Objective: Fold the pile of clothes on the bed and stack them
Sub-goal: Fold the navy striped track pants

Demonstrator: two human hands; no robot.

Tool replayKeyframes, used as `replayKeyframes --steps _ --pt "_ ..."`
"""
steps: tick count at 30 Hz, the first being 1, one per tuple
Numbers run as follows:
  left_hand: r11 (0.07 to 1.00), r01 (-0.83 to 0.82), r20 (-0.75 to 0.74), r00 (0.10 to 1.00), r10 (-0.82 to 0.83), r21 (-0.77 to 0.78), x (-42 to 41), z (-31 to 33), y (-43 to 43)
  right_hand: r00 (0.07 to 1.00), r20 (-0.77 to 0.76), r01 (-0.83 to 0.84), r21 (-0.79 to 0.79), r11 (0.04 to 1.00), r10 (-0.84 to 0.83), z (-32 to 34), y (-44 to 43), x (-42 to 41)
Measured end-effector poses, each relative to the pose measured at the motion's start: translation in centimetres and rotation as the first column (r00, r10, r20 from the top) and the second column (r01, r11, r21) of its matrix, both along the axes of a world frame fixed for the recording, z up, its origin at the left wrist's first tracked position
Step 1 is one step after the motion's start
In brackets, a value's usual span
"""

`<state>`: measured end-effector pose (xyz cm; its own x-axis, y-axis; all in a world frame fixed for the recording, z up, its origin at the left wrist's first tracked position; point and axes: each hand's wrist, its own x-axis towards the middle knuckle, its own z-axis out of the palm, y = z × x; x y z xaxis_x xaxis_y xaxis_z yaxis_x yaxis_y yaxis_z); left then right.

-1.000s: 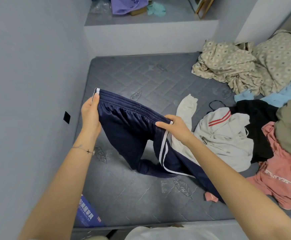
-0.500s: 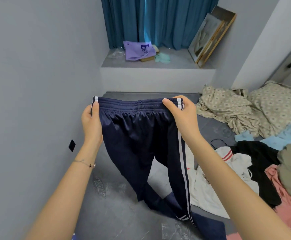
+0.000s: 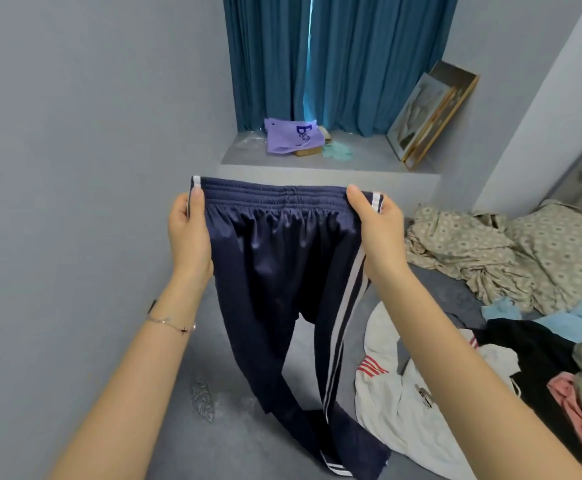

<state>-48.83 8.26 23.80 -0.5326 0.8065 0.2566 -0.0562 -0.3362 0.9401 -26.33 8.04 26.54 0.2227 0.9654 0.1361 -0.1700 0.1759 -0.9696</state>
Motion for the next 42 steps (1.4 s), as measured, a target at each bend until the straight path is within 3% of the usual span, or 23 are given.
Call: replayKeyframes --steps 3,5,9,13,19,20,22,24,25,28,29,31,33,35,38,42 --pt "0.994 0.005 0.000 1.000 -0.005 -0.107 1.8 -2.7 -0.5 0.996 -0.085 -0.018 -0.181 0.983 0.002 -3.0 -0.1 -0.5" --pt "0.989 0.044 -0.058 0.997 -0.053 -0.140 3.3 -4.3 -0.9 0.999 -0.033 -0.029 -0.253 0.967 0.021 -5.0 -0.3 -1.1" --pt "0.959 0.262 -0.170 0.946 -0.277 -0.109 6.1 -6.6 -2.2 0.979 -0.057 -0.204 -0.353 0.913 0.197 -7.8 -0.8 -1.3" --pt "0.862 0.473 -0.297 0.810 -0.506 -0.180 8.3 -8.7 -3.2 0.905 -0.224 -0.423 -0.412 0.807 0.361 -9.3 -0.9 0.0" --pt "0.685 0.636 -0.368 0.578 -0.728 -0.355 9.3 -11.6 -3.6 0.934 -0.204 -0.357 -0.568 0.741 0.294 -12.4 -0.7 2.5" --pt "0.692 0.630 -0.325 0.612 -0.722 -0.352 9.5 -12.0 -3.8 0.948 -0.163 -0.316 -0.596 0.738 0.274 -13.1 -0.9 2.8" --pt "0.788 0.524 -0.231 0.764 -0.603 -0.324 9.5 -13.6 -3.7 0.964 -0.088 -0.251 -0.615 0.748 0.251 -14.7 -1.7 3.4" --pt "0.818 0.415 -0.184 0.837 -0.515 -0.399 9.3 -15.6 -3.1 0.955 -0.084 -0.276 -0.596 0.754 0.283 -16.2 -2.8 3.9" --pt "0.776 0.422 -0.185 0.812 -0.553 -0.469 9.6 -17.0 -2.5 0.943 -0.109 -0.318 -0.576 0.753 0.314 -16.7 -3.3 4.2" --pt "0.399 0.503 0.063 0.677 -0.733 -0.766 10.0 -20.8 -1.0 0.880 -0.274 -0.473 -0.446 0.760 0.387 -17.8 -4.6 5.5" --pt "0.325 0.515 0.096 0.633 -0.768 -0.793 9.7 -21.8 -1.0 0.854 -0.343 -0.509 -0.388 0.769 0.392 -17.9 -4.9 6.1" --pt "0.318 0.543 0.007 0.512 -0.859 -0.777 8.8 -23.2 -2.0 0.805 -0.457 -0.539 -0.296 0.788 0.379 -18.3 -5.4 7.7" --pt "0.291 0.580 0.041 0.490 -0.871 -0.761 8.2 -23.5 -2.9 0.795 -0.491 -0.530 -0.276 0.801 0.356 -18.8 -5.7 9.3" --pt "0.319 0.592 0.050 0.521 -0.852 -0.741 8.2 -23.6 -3.3 0.814 -0.481 -0.506 -0.310 0.805 0.326 -19.8 -5.9 10.6" --pt "0.427 0.541 0.047 0.657 -0.752 -0.724 7.1 -23.1 -1.6 0.821 -0.484 -0.506 -0.370 0.779 0.303 -22.1 -6.6 12.4" --pt "0.564 0.453 -0.110 0.705 -0.701 -0.690 5.6 -21.8 0.4 0.845 -0.473 -0.487 -0.490 0.723 0.249 -26.1 -7.2 11.9"
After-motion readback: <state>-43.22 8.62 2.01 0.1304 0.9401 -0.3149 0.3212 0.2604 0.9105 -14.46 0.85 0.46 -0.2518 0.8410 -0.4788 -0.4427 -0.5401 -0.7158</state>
